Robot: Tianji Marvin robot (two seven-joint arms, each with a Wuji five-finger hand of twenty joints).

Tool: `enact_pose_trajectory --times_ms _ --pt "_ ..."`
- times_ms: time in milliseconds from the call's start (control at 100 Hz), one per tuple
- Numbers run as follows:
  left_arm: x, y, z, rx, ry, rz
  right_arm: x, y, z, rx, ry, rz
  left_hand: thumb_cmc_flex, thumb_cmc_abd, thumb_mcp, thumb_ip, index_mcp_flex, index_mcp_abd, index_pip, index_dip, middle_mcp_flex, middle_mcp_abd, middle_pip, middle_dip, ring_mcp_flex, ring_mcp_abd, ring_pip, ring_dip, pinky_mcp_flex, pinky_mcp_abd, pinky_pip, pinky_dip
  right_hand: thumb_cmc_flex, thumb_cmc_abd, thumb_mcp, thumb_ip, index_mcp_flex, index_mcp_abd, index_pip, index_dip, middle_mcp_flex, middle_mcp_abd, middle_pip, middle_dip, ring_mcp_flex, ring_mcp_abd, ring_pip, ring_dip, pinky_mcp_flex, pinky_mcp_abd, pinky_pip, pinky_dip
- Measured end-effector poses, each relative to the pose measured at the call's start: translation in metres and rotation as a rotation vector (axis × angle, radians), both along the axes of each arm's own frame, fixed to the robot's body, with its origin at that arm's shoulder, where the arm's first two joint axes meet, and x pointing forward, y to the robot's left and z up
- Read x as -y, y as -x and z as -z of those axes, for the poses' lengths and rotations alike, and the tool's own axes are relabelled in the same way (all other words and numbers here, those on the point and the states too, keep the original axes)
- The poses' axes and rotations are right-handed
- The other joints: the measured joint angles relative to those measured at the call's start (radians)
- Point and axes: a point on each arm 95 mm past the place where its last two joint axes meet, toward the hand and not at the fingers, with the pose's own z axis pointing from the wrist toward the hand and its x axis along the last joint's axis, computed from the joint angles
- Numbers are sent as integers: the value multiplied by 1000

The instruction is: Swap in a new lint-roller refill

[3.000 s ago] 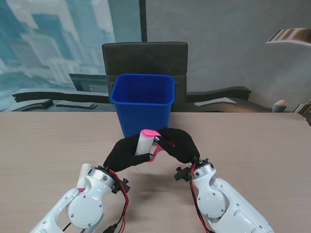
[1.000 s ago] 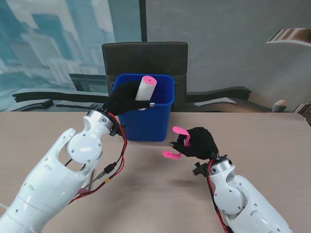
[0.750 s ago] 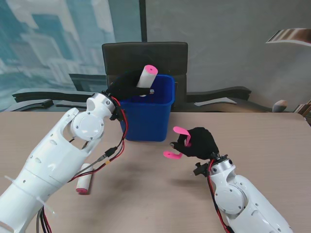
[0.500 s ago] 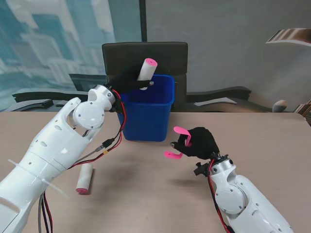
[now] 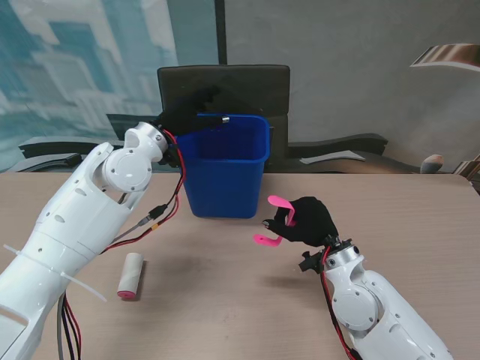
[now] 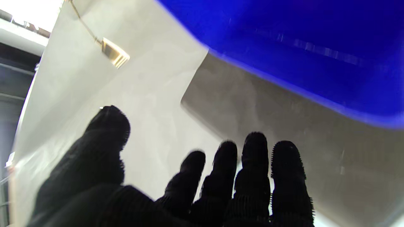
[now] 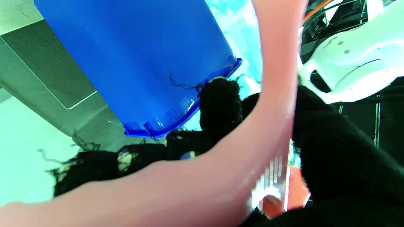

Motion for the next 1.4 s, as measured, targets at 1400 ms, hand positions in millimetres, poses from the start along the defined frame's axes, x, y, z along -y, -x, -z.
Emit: enact_pose_trajectory --times_ms 1400 --pt "-170 194 109 231 -943 482 -19 -5 13 -102 19 -71 14 -293 408 1 -9 -276 40 17 -20 -189 -148 -37 50 -106 -172 -50 43 -8 -147 -32 -1 9 -24 0 0 0 -5 0 0 0 0 2 0 0 3 8 0 -1 0 -2"
